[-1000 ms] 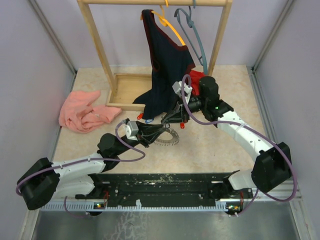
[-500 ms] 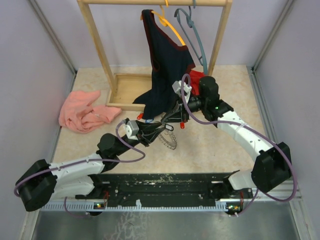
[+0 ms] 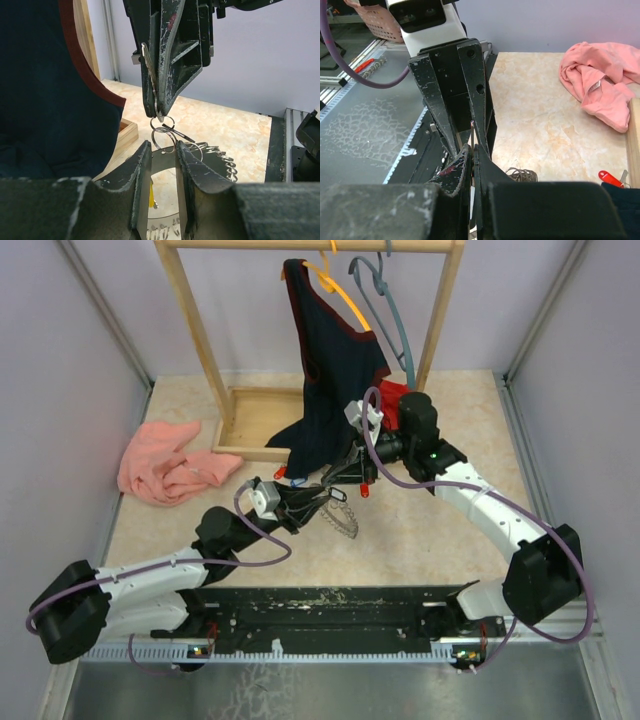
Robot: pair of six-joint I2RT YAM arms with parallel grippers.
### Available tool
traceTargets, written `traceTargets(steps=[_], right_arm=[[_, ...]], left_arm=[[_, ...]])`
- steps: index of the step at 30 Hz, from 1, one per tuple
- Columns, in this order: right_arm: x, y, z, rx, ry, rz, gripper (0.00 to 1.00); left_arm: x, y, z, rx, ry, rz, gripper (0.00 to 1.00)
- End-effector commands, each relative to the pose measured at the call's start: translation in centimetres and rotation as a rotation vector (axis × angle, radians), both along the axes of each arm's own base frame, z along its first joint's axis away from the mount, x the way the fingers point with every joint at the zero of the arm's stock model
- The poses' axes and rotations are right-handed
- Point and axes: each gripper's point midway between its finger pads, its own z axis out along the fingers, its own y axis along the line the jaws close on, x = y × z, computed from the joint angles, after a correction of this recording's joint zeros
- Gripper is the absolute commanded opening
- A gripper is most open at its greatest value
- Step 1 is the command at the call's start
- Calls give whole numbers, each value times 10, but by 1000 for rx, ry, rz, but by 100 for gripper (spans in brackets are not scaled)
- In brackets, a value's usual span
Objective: Remove the keys from the keyring
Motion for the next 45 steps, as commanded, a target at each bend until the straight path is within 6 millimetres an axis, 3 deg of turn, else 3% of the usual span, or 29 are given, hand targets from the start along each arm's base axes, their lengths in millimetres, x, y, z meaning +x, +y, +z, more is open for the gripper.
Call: traceTargets(steps=[1, 13, 22, 34, 40, 45], right_arm=[[0, 2, 13, 36, -61, 7, 0], [6, 3, 9, 29, -54, -29, 0], [6, 4, 10, 30, -53, -33, 0], [5, 3, 13, 32, -58, -37, 0], [8, 2, 16, 26, -59, -56, 0], [13, -2, 18, 24, -61, -82, 0]], left_arm=[[3, -2, 10, -5, -18, 20, 31], [5, -7, 14, -5, -1, 64, 35], [16, -5, 10, 17, 19, 151, 32], [17, -2, 10, 44, 11, 167, 17], [12, 1, 9, 70, -41, 161, 2], [7, 6, 10, 77, -92, 154, 0]])
